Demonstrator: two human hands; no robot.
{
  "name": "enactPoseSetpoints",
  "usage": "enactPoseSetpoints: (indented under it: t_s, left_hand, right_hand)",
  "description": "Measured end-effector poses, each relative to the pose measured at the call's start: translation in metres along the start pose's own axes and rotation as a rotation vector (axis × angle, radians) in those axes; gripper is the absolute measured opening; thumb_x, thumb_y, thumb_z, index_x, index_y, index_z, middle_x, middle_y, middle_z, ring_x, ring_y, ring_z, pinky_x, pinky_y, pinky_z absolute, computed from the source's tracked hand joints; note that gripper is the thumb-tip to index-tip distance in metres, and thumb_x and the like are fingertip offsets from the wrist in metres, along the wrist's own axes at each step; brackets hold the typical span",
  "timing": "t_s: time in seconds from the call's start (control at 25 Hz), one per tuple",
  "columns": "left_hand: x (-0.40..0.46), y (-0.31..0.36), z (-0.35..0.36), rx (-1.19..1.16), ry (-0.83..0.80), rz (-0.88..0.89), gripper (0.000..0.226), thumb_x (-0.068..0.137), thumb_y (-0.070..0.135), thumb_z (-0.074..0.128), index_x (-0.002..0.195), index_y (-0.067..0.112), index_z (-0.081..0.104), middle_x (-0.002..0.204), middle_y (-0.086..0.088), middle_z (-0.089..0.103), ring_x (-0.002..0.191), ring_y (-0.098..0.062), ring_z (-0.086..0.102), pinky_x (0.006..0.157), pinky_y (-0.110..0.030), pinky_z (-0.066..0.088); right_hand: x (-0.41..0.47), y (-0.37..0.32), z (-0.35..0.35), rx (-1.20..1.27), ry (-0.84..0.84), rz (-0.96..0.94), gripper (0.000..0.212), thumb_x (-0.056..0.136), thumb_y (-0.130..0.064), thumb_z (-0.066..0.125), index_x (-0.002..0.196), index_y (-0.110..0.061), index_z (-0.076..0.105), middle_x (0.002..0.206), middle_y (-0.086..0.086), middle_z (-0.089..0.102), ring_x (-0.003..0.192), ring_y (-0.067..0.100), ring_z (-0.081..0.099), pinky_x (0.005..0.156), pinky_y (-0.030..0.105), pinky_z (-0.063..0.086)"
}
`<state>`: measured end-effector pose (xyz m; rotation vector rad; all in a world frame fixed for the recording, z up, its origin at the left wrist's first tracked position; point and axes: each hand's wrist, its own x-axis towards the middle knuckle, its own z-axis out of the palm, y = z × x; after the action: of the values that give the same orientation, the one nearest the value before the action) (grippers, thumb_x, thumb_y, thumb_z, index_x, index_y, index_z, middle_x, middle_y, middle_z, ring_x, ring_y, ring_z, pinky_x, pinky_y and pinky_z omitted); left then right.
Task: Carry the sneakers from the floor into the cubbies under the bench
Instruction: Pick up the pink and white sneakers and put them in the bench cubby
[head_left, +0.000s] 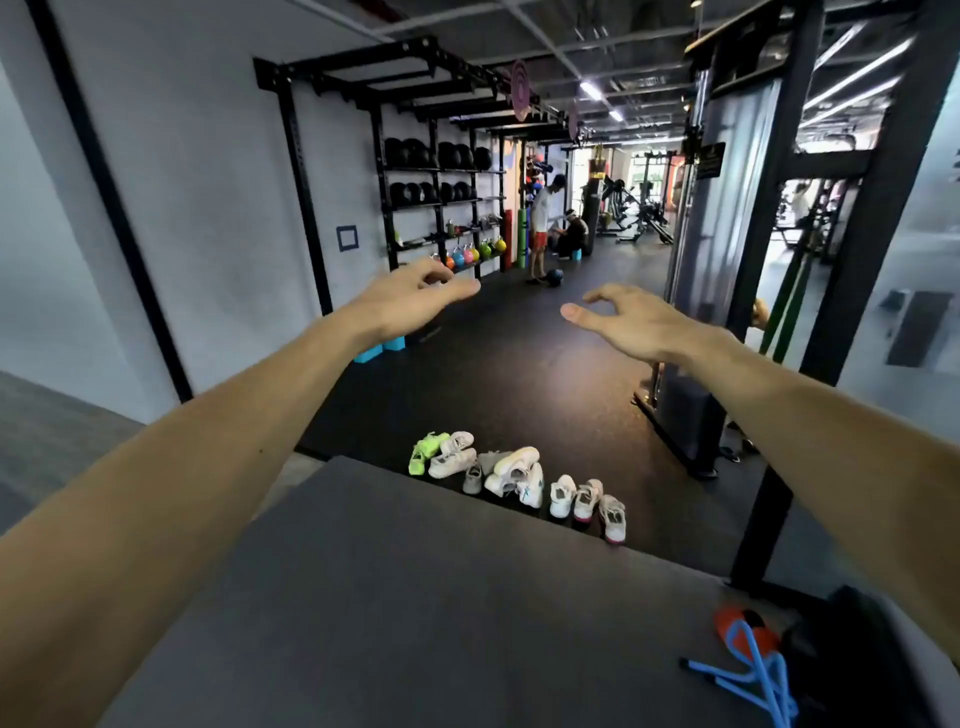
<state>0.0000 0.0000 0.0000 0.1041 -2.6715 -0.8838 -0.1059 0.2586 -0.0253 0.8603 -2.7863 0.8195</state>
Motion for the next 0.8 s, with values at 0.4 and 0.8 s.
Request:
enactPoseSetpoints:
  t_s: [0.4,0.8]
  left_hand:
    - [0.142,-0.029,0.12,-0.03,-0.171,0.005,0.071,0.073,0.08,0.048,0.129,0.036,0.048,0.129,0.001,0.051,0.117,-0.018,0.049,0.098,-0.04,0.041]
    - [0.348,-0.032,0.253,-0.026,-0.282,0.014,0.062,0.08,0.073,0.049,0.127,0.032,0.052,0.134,-0.001,0.052,0.117,-0.017,0.05,0.087,-0.033,0.037]
  right_hand:
    - [0.073,0.13,0.028,-0.06,0.007,0.166,0.081,0.078,-0.08,0.037,0.136,-0.025,0.045,0.146,0.004,0.04,0.128,0.023,0.044,0.105,0.042,0.033]
    - [0.227,0.286,0.029,-0.084,-0.008,0.268,0.084,0.074,-0.086,0.031,0.134,-0.029,0.046,0.141,0.002,0.046,0.122,0.024,0.049,0.099,0.043,0.039]
